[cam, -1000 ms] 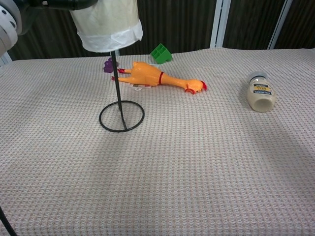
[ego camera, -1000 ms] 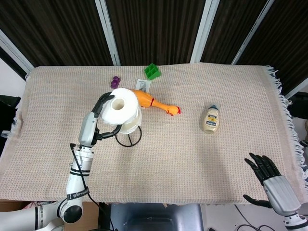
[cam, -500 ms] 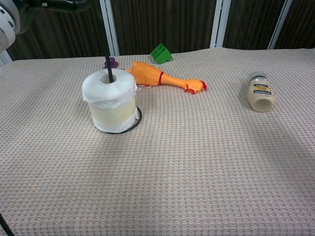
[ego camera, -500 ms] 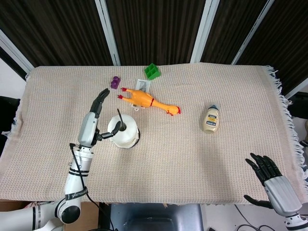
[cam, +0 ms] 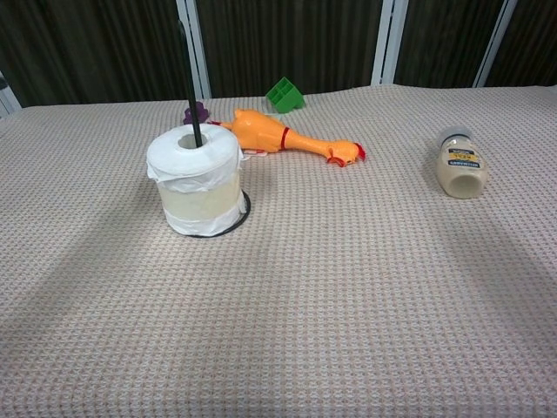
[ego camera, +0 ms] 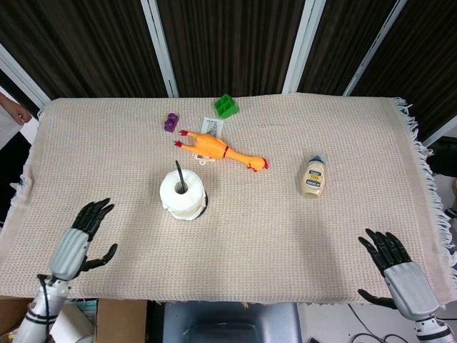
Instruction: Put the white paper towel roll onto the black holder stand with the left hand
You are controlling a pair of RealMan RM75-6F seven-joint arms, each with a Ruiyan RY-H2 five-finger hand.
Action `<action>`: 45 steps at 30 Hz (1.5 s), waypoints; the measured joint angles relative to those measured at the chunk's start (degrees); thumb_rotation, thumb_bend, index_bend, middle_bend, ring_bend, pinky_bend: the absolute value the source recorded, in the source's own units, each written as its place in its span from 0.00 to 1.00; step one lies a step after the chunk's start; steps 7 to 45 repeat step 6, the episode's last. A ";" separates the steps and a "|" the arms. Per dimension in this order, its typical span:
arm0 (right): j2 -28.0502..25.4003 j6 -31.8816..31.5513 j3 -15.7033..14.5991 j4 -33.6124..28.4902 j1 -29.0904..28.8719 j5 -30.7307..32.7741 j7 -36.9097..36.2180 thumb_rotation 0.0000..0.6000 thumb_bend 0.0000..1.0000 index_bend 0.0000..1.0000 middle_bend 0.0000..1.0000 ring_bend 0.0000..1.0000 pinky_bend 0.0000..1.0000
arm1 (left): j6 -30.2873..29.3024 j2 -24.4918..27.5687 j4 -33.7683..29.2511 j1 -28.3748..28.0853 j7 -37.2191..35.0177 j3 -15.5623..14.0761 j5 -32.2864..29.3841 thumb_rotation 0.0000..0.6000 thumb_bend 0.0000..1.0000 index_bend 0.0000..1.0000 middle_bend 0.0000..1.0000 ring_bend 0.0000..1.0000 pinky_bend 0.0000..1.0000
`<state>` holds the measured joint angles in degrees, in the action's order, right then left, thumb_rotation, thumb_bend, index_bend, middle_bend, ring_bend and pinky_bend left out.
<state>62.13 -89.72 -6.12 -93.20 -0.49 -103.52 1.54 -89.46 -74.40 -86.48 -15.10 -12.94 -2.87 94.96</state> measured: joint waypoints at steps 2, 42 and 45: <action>0.84 -0.02 0.29 -0.05 0.13 0.21 1.39 1.00 0.05 0.00 0.00 0.00 0.00 | -2.00 -0.03 5.41 3.12 -0.09 -1.65 0.40 1.00 0.41 0.00 0.00 0.00 0.02; 2.05 0.68 0.75 -0.13 0.14 0.98 3.46 1.00 0.05 0.00 0.00 0.00 0.00 | -7.25 0.05 12.30 8.28 0.59 -3.55 1.71 1.00 0.41 0.00 0.00 0.00 0.02; 2.05 0.68 0.75 -0.13 0.14 0.98 3.46 1.00 0.05 0.00 0.00 0.00 0.00 | -7.25 0.05 12.30 8.28 0.59 -3.55 1.71 1.00 0.41 0.00 0.00 0.00 0.02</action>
